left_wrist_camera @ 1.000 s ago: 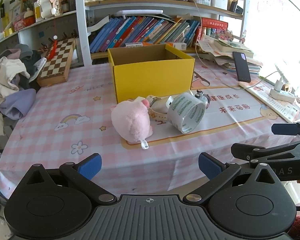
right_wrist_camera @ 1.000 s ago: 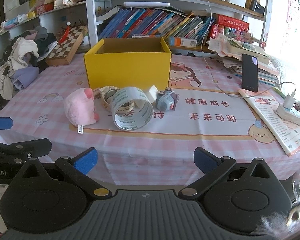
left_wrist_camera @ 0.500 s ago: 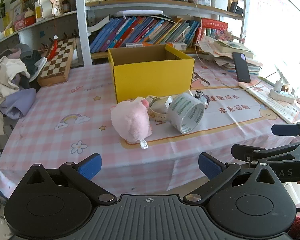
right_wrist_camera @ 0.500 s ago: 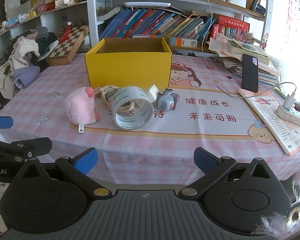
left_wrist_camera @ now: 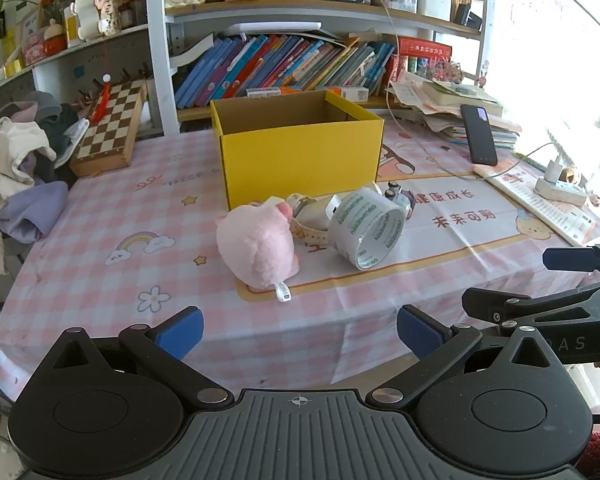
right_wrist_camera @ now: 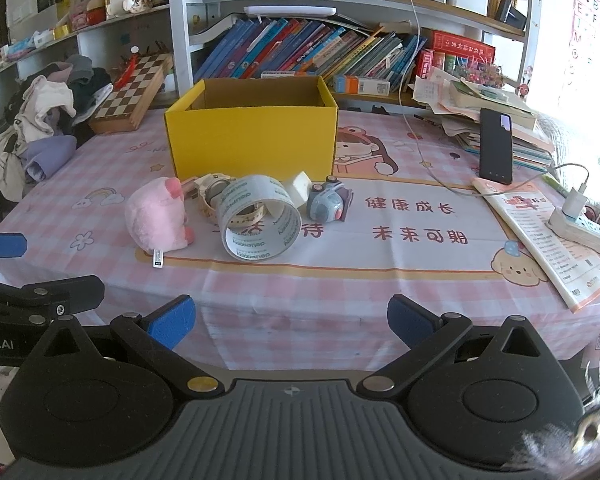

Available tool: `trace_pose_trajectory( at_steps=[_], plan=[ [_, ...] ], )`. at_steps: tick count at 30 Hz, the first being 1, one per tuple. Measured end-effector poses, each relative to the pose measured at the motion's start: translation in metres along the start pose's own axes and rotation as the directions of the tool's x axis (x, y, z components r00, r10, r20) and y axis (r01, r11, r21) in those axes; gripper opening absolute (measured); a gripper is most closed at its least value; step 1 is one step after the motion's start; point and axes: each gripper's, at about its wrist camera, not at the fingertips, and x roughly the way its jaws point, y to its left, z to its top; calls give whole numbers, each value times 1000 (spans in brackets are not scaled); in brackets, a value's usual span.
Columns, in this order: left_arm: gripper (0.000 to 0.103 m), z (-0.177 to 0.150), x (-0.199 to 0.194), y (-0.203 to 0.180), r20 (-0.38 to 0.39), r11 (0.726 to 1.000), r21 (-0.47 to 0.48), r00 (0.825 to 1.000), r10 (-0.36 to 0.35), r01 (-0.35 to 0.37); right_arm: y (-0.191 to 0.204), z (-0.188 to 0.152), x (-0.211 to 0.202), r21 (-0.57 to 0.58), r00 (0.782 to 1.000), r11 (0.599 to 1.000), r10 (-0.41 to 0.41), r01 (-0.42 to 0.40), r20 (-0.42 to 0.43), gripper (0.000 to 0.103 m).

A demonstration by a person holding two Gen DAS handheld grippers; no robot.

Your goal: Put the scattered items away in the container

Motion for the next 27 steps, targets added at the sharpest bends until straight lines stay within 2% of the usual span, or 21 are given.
trace_pose_trajectory(
  at_steps=[27],
  plan=[
    [103,0,2,8,-1,1000,-4,1000,-3,3,7,2,5,-11,1000,1000,6,-6,0,103]
  ],
)
